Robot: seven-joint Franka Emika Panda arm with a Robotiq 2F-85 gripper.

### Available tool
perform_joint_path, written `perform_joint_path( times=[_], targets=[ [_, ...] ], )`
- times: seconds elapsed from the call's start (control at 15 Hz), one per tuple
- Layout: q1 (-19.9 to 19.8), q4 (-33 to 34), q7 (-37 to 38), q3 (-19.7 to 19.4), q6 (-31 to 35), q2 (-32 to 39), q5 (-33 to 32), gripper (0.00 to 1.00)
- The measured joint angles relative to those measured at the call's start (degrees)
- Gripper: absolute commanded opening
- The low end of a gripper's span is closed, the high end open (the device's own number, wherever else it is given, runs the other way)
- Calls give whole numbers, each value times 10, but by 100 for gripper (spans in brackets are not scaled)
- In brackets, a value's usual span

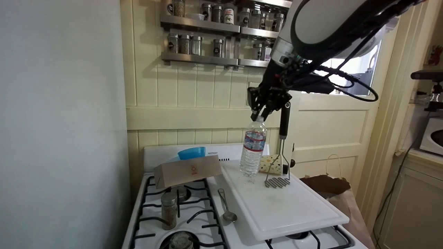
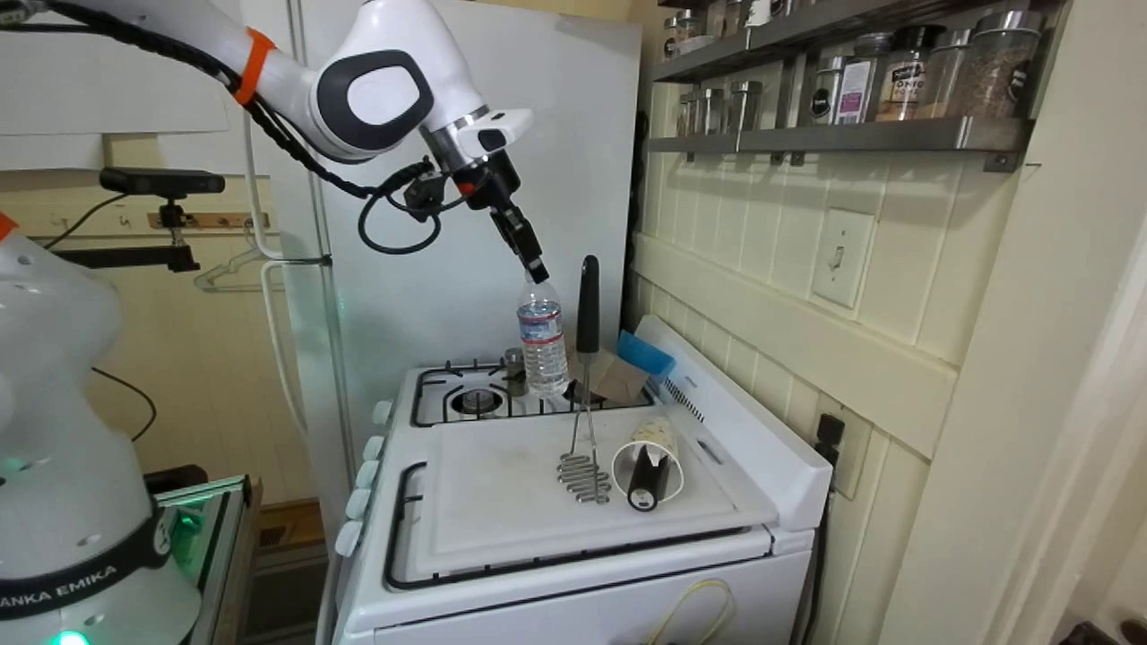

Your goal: Take the water bottle out of the box.

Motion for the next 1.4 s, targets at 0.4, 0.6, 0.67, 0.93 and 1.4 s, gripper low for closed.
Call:
perform_joint_path(
  times=[0.4,0.6,0.67,0.93,1.4],
  targets=[
    [-25,-11,33,14,-34,3,-12,8],
    [-25,-10,40,17,-39,11,-14,8],
    [-26,-10,45,19,-39,15,-15,8],
    [-29,-9,63,25,-39,33,-24,8],
    [-30,5,80,27,-45,63,-35,71]
  ],
)
